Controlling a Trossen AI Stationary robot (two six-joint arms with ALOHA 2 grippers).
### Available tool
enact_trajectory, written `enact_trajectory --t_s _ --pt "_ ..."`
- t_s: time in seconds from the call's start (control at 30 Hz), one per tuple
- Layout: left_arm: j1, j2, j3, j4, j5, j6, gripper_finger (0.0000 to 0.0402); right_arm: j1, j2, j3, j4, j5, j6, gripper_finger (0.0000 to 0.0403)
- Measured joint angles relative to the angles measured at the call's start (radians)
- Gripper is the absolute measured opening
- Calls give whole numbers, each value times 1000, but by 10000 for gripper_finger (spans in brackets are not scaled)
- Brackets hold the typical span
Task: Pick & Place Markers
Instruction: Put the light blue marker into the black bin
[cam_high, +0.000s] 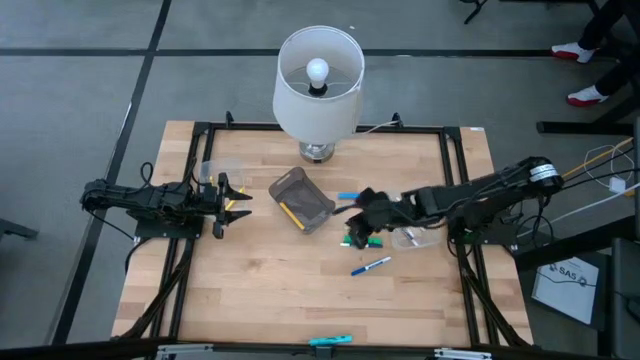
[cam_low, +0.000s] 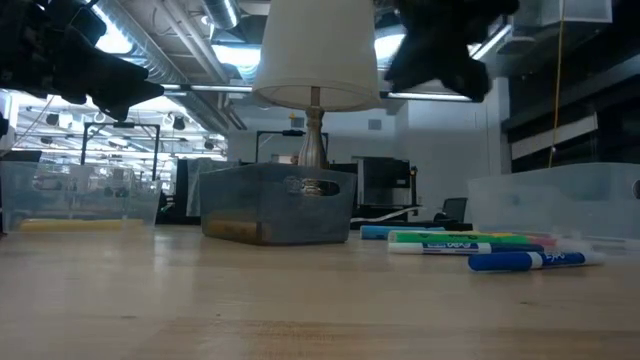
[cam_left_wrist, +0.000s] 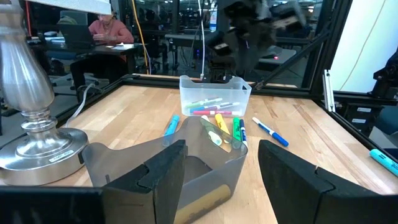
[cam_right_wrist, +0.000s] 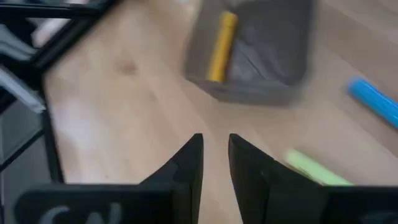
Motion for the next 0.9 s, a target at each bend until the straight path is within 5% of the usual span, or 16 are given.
enact_trajectory --t_s 0.27,0.6,0.9 --pt "0 0 0 0 0 0 196 58 128 0 295 -13 -158 75" --pt "0 0 0 0 0 0 196 145 294 0 543 -177 -273 75" --pt "0 0 0 0 0 0 196 244 389 0 640 -228 -334 75"
